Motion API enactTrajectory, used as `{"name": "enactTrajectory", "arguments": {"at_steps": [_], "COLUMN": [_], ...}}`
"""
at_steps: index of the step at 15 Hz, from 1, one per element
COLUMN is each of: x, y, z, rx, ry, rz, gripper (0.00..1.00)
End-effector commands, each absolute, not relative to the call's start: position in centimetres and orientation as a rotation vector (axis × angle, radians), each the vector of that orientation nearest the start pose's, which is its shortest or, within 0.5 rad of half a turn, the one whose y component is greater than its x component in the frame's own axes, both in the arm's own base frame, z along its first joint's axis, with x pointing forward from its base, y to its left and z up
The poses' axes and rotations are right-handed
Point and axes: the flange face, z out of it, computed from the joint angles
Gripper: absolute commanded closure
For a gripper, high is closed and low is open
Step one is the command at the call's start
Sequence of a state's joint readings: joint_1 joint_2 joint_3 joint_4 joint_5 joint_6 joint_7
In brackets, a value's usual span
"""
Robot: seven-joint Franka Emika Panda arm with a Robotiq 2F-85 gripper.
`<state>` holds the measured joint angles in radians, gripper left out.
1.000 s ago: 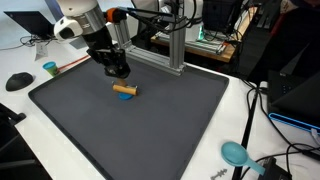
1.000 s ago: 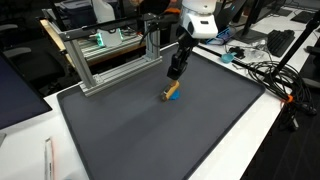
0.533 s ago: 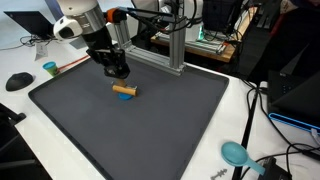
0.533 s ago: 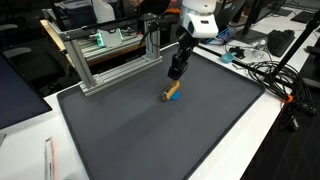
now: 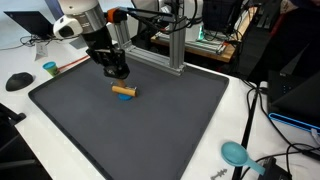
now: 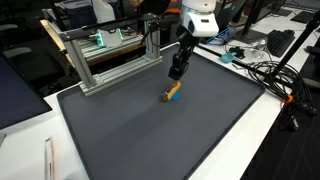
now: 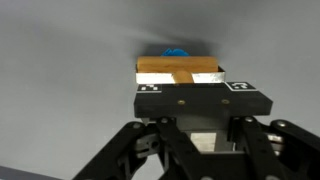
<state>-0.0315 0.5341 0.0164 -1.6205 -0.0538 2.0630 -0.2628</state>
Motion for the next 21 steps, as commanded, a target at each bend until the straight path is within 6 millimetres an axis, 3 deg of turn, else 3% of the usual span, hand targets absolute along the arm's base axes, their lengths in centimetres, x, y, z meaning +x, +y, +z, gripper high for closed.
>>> {"name": "enactTrajectory", "arguments": {"at_steps": [1,14,21], "x": [68.1,68.1,67.0], "y": [-0.6,-0.5,-0.8], "z": [28.6,28.2,27.6], "rx": [-3.121,-3.118,-3.054], "ry": [-0.417,-0.429,-0.524], "rz": [0.056,0.079,0.252], "gripper": [0.78,0.78,0.78]}}
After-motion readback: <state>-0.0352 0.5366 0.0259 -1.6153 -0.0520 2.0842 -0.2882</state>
